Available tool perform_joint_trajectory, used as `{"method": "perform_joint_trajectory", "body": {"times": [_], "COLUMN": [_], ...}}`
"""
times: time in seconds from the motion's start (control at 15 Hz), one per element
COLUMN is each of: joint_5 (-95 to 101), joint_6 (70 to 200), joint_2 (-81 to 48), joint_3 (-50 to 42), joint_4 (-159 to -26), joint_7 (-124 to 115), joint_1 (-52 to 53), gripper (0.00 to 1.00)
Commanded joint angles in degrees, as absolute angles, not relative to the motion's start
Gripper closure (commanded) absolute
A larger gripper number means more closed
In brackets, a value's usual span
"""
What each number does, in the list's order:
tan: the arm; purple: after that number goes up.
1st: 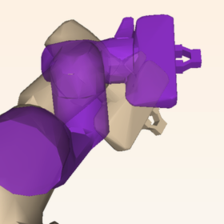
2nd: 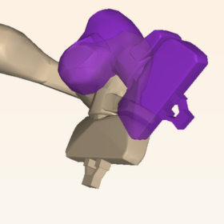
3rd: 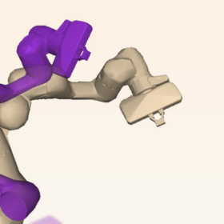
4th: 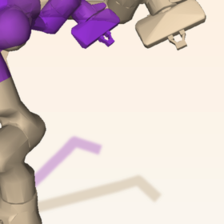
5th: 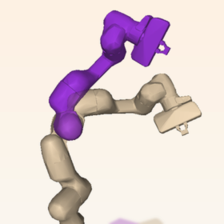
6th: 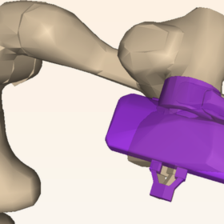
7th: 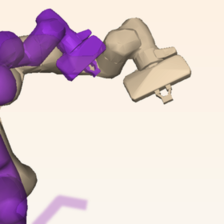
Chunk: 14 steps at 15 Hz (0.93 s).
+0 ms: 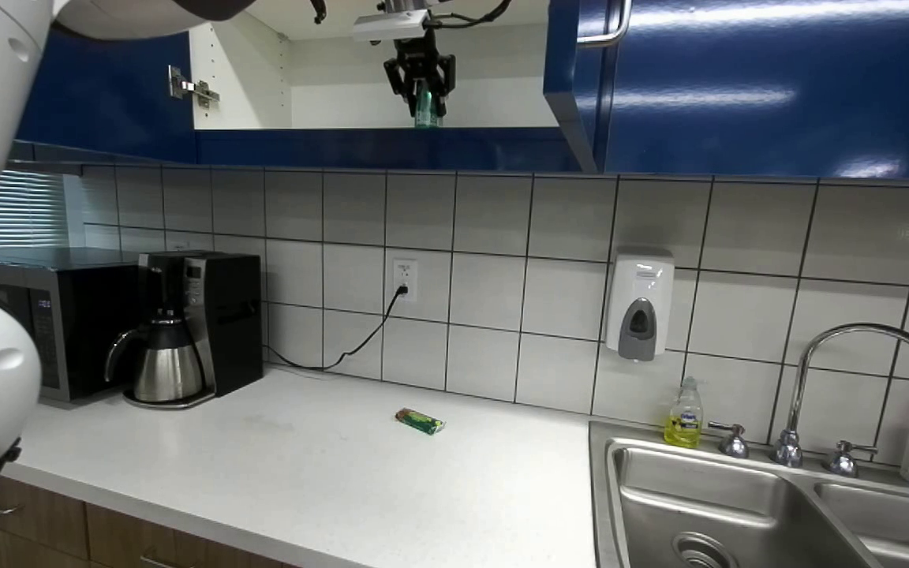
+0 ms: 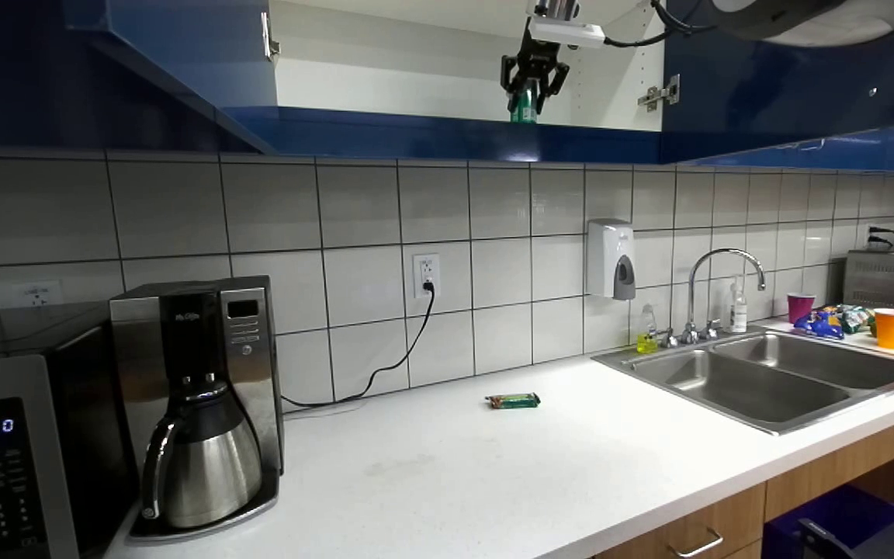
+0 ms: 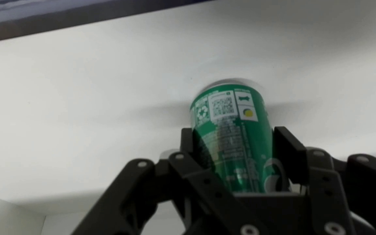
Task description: Remove the can from the cupboard
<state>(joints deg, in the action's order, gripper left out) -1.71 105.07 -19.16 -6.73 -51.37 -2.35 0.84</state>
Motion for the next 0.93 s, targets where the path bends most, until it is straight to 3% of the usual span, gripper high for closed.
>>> {"method": "perform_joint_trajectory", "body": {"times": [0.0,0.87], "joint_5": [-1.13,-0.87], "joint_6": [103.62,100.93], "joint_2": [-17.50,-10.76], "joint_3": [-6.85,-6.33], "joint_4": [-50.84,-54.72], "joint_7": [-2.95,-3.37], "joint_1": [1.27,3.06], "gripper": [0.62,0.62]}}
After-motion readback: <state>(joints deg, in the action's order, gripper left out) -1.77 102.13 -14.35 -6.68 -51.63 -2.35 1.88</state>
